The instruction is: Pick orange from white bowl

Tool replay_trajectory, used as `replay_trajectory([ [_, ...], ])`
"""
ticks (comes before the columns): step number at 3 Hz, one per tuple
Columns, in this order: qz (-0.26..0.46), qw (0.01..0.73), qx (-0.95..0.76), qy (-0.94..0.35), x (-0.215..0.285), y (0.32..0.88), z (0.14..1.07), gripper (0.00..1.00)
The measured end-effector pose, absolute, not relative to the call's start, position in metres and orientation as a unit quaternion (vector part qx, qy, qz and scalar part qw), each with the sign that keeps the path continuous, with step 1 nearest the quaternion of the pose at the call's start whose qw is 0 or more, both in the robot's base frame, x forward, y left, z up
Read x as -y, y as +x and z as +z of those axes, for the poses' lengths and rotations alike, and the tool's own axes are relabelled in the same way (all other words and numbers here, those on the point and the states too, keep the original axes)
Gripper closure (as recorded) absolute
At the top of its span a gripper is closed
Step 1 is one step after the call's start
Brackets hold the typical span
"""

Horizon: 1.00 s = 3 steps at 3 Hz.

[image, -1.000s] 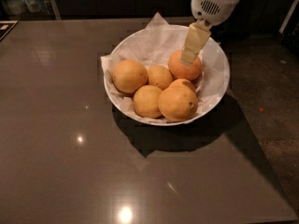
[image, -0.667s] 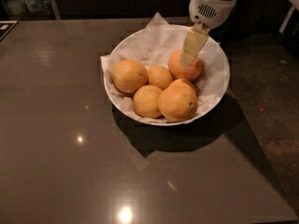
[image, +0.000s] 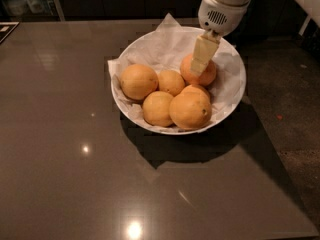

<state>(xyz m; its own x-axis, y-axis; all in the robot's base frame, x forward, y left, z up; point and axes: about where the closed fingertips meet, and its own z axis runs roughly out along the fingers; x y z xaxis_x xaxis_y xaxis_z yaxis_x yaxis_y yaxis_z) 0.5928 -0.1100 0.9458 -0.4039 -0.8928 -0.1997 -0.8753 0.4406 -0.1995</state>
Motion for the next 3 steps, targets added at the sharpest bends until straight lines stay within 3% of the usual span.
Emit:
replay_trajectory([
  [3, -0.008, 0.116, -0.832, -0.543, 0.094, 0.59, 0.923, 0.43],
])
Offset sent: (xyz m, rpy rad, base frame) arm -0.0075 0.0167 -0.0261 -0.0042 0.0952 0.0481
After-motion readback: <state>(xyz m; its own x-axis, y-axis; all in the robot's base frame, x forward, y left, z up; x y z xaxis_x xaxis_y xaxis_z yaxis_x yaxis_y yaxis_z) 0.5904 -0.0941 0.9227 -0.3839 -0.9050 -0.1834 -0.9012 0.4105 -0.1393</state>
